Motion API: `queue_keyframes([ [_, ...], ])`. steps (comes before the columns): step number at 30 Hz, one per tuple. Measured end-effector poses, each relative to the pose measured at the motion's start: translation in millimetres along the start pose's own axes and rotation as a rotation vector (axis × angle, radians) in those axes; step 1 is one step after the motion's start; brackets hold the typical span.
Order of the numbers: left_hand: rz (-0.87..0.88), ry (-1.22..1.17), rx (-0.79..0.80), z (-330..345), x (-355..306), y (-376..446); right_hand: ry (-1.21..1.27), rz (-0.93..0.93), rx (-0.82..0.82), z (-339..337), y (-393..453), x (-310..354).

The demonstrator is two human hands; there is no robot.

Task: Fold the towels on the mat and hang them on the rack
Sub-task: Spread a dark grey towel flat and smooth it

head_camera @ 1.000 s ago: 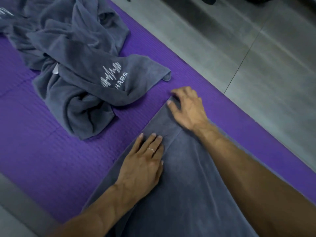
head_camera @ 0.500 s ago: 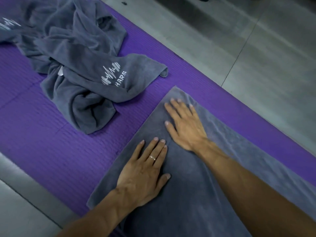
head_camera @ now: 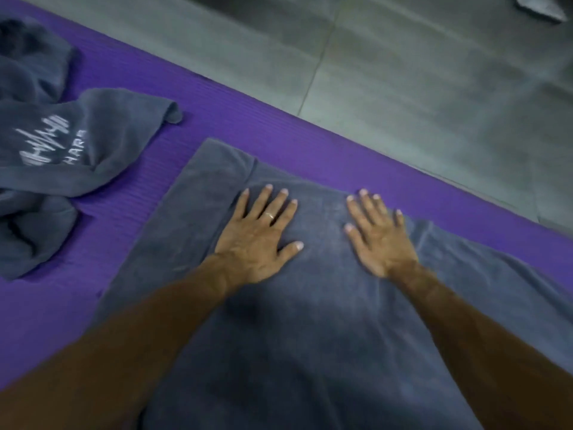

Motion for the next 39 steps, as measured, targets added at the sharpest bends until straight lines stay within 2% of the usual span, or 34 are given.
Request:
queue_keyframes([
  [2,-0.001,0.015,-0.020,2.5,1.2,-1.5,-0.051,0.070,0.082,4.6,8.3,-36.5],
  [5,0.127,0.076,-0.026,-5.8,-19.2,7.4,-0.078,-0.113,0.027,-14.6,-10.1,-24.8],
  [7,0.244,0.076,0.046,-7.1,-48.7,22.8,-0.047,-0.270,-0.003,-12.4,-44.2,-12.2],
  [9,0.236,0.047,0.161,3.5,-74.1,37.1,-0.050,-0.315,0.057,11.2,-68.6,-29.2],
  [10,0.189,0.058,0.215,12.5,-81.4,41.1,-0.054,-0.256,0.065,21.3,-72.3,-51.6],
  [12,0.100,0.100,0.246,24.2,-88.3,44.1,-0.014,-0.024,0.064,33.6,-75.5,-102.9],
  [14,0.041,0.104,0.209,20.2,-95.0,45.3,0.128,0.217,0.002,34.0,-87.5,-139.1],
  [15,0.055,0.096,0.167,14.5,-105.6,47.6,0.205,0.279,-0.030,30.9,-96.3,-143.3],
  [17,0.186,0.022,0.079,10.2,-151.4,53.3,0.235,0.251,-0.027,37.5,-111.8,-138.1],
  [19,0.290,-0.066,0.107,28.8,-205.7,58.6,0.171,0.178,0.019,57.6,-127.5,-146.1],
  [20,0.267,-0.086,0.151,42.7,-221.3,60.7,0.153,0.206,0.049,68.7,-136.3,-165.9],
  [22,0.146,-0.062,0.194,67.0,-231.7,65.4,0.146,0.403,0.105,95.0,-159.3,-231.2],
  [24,0.095,0.014,0.152,68.9,-223.9,66.9,0.142,0.528,0.202,108.7,-170.7,-277.2],
  [25,0.098,0.044,0.138,69.5,-224.6,66.6,0.128,0.527,0.216,108.1,-171.9,-287.9],
  [28,0.086,0.060,0.124,69.7,-226.5,64.2,0.166,0.356,0.072,87.8,-164.0,-263.8],
  [30,0.058,0.060,0.154,71.0,-227.2,66.3,0.175,0.257,0.090,93.8,-174.7,-245.0],
  [32,0.009,0.092,0.185,68.5,-231.6,66.0,0.145,0.379,0.171,109.2,-189.8,-261.4],
  [34,-0.005,0.090,0.153,60.3,-249.3,61.6,0.143,0.562,0.173,106.1,-203.9,-281.0],
  [35,0.037,0.061,0.097,56.2,-266.6,54.6,0.151,0.595,0.103,97.3,-208.4,-278.4],
  [37,0.200,-0.091,-0.036,52.8,-310.8,26.0,0.230,0.531,-0.125,69.1,-217.4,-245.0],
  [39,0.360,-0.172,0.020,77.1,-346.2,-13.4,0.315,0.373,-0.214,67.1,-244.0,-194.1],
])
Point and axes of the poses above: each hand's wrist, its own y-axis towards the middle knuckle, its own z-axis out of the palm, x = y × z, the point moved 9 cm from there along y, towards the middle knuckle, and after that the axes turned 13 degrees about -y, right-handed, at the moved point
